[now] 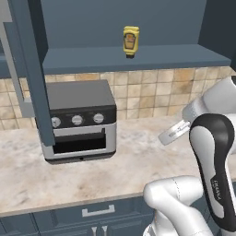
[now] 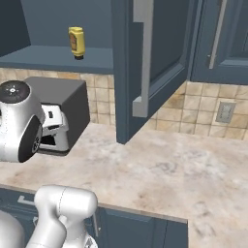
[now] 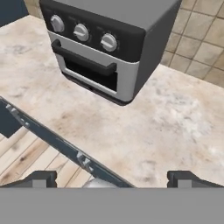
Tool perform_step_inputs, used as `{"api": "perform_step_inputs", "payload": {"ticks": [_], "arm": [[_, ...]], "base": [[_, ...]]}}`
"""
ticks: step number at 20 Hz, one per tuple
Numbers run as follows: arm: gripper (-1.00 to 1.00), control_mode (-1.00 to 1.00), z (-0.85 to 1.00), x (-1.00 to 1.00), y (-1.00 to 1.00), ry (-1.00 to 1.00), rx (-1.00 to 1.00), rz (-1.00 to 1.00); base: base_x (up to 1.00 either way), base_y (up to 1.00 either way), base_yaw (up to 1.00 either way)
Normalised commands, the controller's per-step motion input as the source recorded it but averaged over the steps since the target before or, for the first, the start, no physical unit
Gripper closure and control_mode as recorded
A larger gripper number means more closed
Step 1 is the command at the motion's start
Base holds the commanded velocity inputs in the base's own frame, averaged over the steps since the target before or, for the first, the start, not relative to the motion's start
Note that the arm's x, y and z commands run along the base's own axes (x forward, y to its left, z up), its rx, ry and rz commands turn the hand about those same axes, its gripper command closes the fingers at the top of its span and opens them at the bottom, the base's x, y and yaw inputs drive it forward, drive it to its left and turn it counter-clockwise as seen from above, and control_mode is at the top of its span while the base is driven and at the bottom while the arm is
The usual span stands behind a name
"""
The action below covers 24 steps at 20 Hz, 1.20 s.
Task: Move the mustard and ketchup from the cabinet to the dining counter.
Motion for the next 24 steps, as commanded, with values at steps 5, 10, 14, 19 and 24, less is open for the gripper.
{"api": "perform_step_inputs", "payload": {"ticks": [5, 10, 14, 19, 24], "arm": [[-1.00, -1.00, 0.45, 0.18, 0.00, -0.01, 0.00, -0.01], [-1.00, -1.00, 0.45, 0.19, 0.00, 0.00, 0.04, -0.01], [-1.00, -1.00, 0.35, 0.27, 0.00, -0.05, 0.00, 0.00], [-1.00, -1.00, 0.39, 0.23, -0.09, -0.15, 0.00, 0.02], [-1.00, -1.00, 0.32, 0.36, -0.03, -0.10, 0.00, 0.00]], "base": [[0.00, 0.00, 0.00], [0.00, 0.00, 0.00], [0.00, 0.00, 0.00], [0.00, 0.00, 0.00], [0.00, 0.00, 0.00]]}}
